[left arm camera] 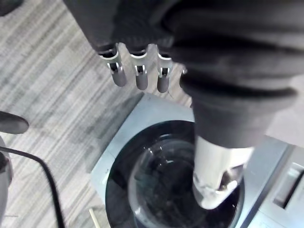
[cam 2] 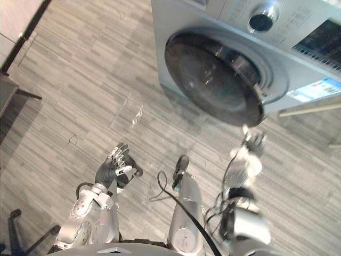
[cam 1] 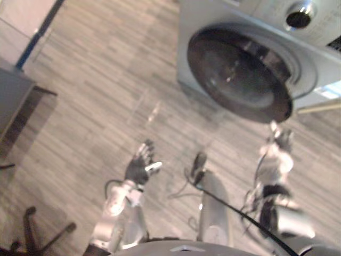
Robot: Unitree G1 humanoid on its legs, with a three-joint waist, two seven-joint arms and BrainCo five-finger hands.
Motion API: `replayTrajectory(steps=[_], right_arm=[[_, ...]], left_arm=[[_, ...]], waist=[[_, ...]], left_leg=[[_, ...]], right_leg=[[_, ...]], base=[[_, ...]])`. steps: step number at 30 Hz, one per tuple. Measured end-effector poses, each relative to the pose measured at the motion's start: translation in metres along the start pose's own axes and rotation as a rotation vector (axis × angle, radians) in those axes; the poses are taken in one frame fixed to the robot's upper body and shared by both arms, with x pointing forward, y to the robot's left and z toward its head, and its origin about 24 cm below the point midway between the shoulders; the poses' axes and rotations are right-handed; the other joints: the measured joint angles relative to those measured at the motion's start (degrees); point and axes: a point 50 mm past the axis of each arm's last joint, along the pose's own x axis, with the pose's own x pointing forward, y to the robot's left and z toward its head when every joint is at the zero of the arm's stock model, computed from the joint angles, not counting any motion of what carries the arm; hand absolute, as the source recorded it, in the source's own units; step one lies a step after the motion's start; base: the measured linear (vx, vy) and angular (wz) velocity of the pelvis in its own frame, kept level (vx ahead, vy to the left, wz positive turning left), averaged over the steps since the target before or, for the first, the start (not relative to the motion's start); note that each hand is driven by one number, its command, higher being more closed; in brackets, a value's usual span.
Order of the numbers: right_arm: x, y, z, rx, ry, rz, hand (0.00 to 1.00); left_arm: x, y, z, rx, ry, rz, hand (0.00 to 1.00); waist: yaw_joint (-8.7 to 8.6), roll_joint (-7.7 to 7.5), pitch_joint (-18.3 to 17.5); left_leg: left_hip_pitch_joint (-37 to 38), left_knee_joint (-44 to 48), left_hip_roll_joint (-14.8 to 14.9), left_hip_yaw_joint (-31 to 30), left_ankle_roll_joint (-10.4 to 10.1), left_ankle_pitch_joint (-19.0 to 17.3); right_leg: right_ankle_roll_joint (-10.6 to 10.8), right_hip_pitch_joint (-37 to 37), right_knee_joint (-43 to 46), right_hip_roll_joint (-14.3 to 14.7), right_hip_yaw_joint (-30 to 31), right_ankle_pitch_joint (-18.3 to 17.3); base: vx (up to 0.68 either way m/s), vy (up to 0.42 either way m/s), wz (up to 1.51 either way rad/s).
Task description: Pick up the laundry basket with both hands and put the clothes into the washing machine.
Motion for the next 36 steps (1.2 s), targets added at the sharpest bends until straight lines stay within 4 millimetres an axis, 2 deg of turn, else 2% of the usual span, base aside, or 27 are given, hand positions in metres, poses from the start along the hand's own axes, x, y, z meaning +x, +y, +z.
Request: replayTrajectory(steps=[2,3,4,5,7,8,9,11,13,14,16,18,19,21,22,23,24,25,26,27,29,30,32,33,36], right_arm=[[-0.028,-0.046,-0.031,0.033,0.084,-0.127,0.0],[-0.048,-0.074,-0.048,0.028,0.135,-0.203,0.0],[-0.058,-0.085,-0.054,0.027,0.156,-0.231,0.0],[-0.077,-0.104,-0.066,0.024,0.198,-0.283,0.0],[-0.104,-0.128,-0.083,-0.011,0.279,-0.342,0.0],[-0.115,-0.138,-0.089,-0.034,0.319,-0.369,0.0],[-0.128,-0.151,-0.091,-0.094,0.36,-0.376,0.0],[-0.14,-0.16,-0.096,-0.159,0.425,-0.368,0.0],[-0.143,-0.162,-0.099,-0.204,0.464,-0.349,0.0],[-0.143,-0.159,-0.101,-0.23,0.484,-0.324,0.0],[-0.139,-0.152,-0.104,-0.264,0.513,-0.272,0.0],[-0.128,-0.139,-0.106,-0.298,0.533,-0.194,0.0],[-0.124,-0.134,-0.107,-0.304,0.534,-0.171,0.0],[-0.097,-0.099,-0.107,-0.362,0.53,-0.043,0.0],[-0.091,-0.099,-0.108,-0.359,0.541,-0.091,0.0],[-0.077,-0.097,-0.101,-0.39,0.534,-0.112,0.0],[-0.055,-0.084,-0.085,-0.419,0.501,-0.095,0.0],[-0.044,-0.076,-0.077,-0.429,0.481,-0.088,0.0],[-0.025,-0.06,-0.058,-0.428,0.42,-0.085,0.0],[-0.015,-0.05,-0.047,-0.419,0.382,-0.073,0.0],[0.017,-0.01,-0.001,-0.359,0.236,-0.015,0.0],[0.022,-0.001,0.009,-0.349,0.205,0.001,0.0],[0.036,0.032,0.038,-0.277,0.103,0.06,0.0],[0.039,0.039,0.046,-0.267,0.075,0.07,0.0],[0.05,0.087,0.094,-0.206,-0.053,0.133,0.0]], left_arm=[[-0.003,0.002,-0.005,-0.004,0.024,0.002,0.0],[-0.006,0.006,-0.01,-0.007,0.044,0.02,0.0],[-0.007,0.009,-0.012,-0.008,0.053,0.034,0.0],[-0.009,0.017,-0.016,-0.017,0.069,0.075,0.0],[-0.015,0.034,-0.023,-0.033,0.092,0.168,0.0],[-0.019,0.042,-0.027,-0.03,0.105,0.211,0.0],[-0.027,0.055,-0.031,-0.02,0.125,0.287,0.0],[-0.041,0.071,-0.041,0.003,0.178,0.387,0.0],[-0.053,0.082,-0.051,0.02,0.235,0.467,0.0],[-0.058,0.086,-0.055,0.029,0.259,0.499,0.0],[-0.061,0.087,-0.058,0.036,0.273,0.509,0.0],[-0.061,0.086,-0.063,0.039,0.301,0.505,0.0],[-0.061,0.085,-0.064,0.037,0.307,0.503,0.0],[-0.066,0.085,-0.067,0.041,0.324,0.497,0.0],[-0.066,0.084,-0.067,0.047,0.327,0.483,0.0],[-0.064,0.083,-0.064,0.072,0.325,0.443,0.0],[-0.061,0.081,-0.061,0.086,0.317,0.403,0.0],[-0.058,0.079,-0.058,0.09,0.303,0.386,0.0],[-0.05,0.075,-0.051,0.095,0.267,0.353,0.0],[-0.047,0.074,-0.047,0.098,0.249,0.34,0.0],[-0.035,0.071,-0.034,0.106,0.186,0.308,0.0],[-0.033,0.07,-0.031,0.106,0.172,0.303,0.0],[-0.026,0.071,-0.025,0.094,0.138,0.3,0.0],[-0.025,0.07,-0.024,0.089,0.133,0.298,0.0],[-0.023,0.068,-0.021,0.055,0.105,0.297,0.0]], waist=[[-0.28,-0.96,-2.7],[-0.62,-1.61,-4.3],[-0.94,-1.98,-4.9],[-1.53,-2.84,-6.2],[-2.06,-4.17,-8.0],[-2.25,-4.66,-8.9],[-2.22,-5.29,-9.7],[-2.13,-5.75,-10.7],[-2.16,-6.41,-12.0],[-1.83,-7.05,-12.8],[-1.23,-7.63,-13.6],[-0.96,-8.24,-14.3],[-0.92,-8.25,-14.3],[-0.04,-7.53,-13.8],[0.26,-7.46,-13.7],[1.02,-7.14,-13.4],[0.85,-6.5,-12.9],[0.79,-5.97,-12.4],[0.82,-4.83,-11.5],[0.86,-4.21,-11.1],[0.98,-0.98,-9.3],[1.03,-0.05,-8.8],[1.47,2.43,-7.7],[1.56,2.98,-7.4],[2.58,5.94,-6.6]], left_leg=[[2.2,-0.7,0.0,0.6,-0.5,-0.5],[3.8,-0.9,0.0,0.9,-0.7,-0.8],[4.9,-0.9,0.0,0.9,-1.0,-1.1],[7.4,-0.9,0.1,1.3,-1.4,-1.5],[10.3,-0.9,0.4,1.6,-1.7,-1.9],[11.4,-0.8,0.6,1.6,-2.1,-2.3],[13.4,-0.3,1.1,1.9,-1.3,-2.8],[14.6,0.7,1.6,1.7,-0.7,-3.2],[15.0,-0.5,1.2,1.8,-0.7,-3.2],[15.2,-2.4,0.2,1.8,-1.7,-2.5],[15.2,-4.9,-1.1,1.5,-2.7,-0.8],[15.0,-10.7,-4.7,-0.7,-3.1,1.5],[14.9,-11.4,-5.4,-1.4,-3.1,1.8],[12.9,-9.6,-5.9,-3.8,-2.5,2.5],[12.3,-9.3,-5.9,-3.9,-2.4,2.4],[10.5,-8.7,-6.0,-4.0,-2.1,2.4],[8.7,-8.7,-6.4,-3.3,-1.4,2.6],[7.9,-8.8,-6.7,-3.0,-1.1,2.7],[6.8,-9.3,-7.0,-2.0,-0.4,2.9],[6.4,-9.9,-7.2,-1.3,-0.1,3.0],[5.6,-11.8,-8.0,0.6,0.1,2.9],[5.5,-12.4,-8.1,0.9,0.1,3.1],[4.3,-15.1,-8.6,1.5,-0.6,4.9],[4.1,-15.9,-8.8,1.4,-0.8,5.4],[2.9,-20.7,-9.2,1.2,-1.3,9.3]], right_leg=[[0.3,2.6,-1.8,0.5,-0.1,0.0],[0.6,4.5,-3.0,0.9,0.0,0.2],[0.9,5.6,-3.4,1.1,0.0,0.2],[1.0,7.6,-4.1,1.5,0.3,0.1],[1.5,10.5,-5.5,2.3,1.0,-0.3],[1.5,11.7,-6.1,2.6,1.2,-0.7],[1.2,13.8,-6.8,3.3,1.9,-1.5],[1.5,15.7,-7.3,3.5,1.8,-2.0],[1.5,16.8,-7.7,3.4,1.1,-2.2],[1.6,17.1,-8.6,3.0,0.6,-2.2],[1.7,17.7,-10.3,3.0,0.1,-2.1],[1.8,18.7,-13.6,3.1,-0.2,-0.8],[1.9,18.9,-14.2,3.1,-0.1,-0.5],[1.7,18.5,-13.4,2.9,-1.6,0.4],[1.6,17.7,-12.8,2.6,-1.6,0.4],[1.5,15.6,-11.7,2.2,-1.4,0.5],[1.4,13.0,-10.5,1.4,-1.1,0.7],[1.4,11.8,-10.3,0.9,-0.8,1.1],[1.5,9.6,-9.9,0.6,0.3,1.8],[1.4,8.6,-9.8,0.5,0.9,2.2],[1.2,6.6,-11.8,0.4,2.1,3.7],[1.1,6.4,-12.5,0.5,2.0,4.1],[0.8,4.2,-13.7,0.6,1.8,5.7],[0.7,3.8,-14.2,0.7,1.7,6.0],[0.2,2.7,-18.3,2.2,0.7,9.0]], base=[[0.13,0.008,0.01],[0.14,0.017,-0.09],[0.16,0.02,-0.1],[0.13,0.009,-0.11],[0.13,-0.01,-0.16],[0.14,-0.014,-0.16],[0.11,-0.01,-0.08],[0.09,-0.009,-0.01],[0.06,-0.013,0.17],[0.05,-0.011,0.26],[0.04,-0.013,0.3],[0.05,-0.024,0.61],[0.05,-0.013,0.61],[0.06,0.014,0.41],[0.04,0.045,0.16],[-0.02,0.057,-0.04],[-0.04,0.071,-0.12],[-0.09,0.077,-0.22],[-0.1,0.059,-0.26],[-0.16,0.059,-0.4],[-0.17,0.047,-0.41],[-0.15,0.042,-0.37],[-0.13,0.011,-0.28],[-0.13,-0.037,-0.15],[-0.08,-0.066,-0.15]])
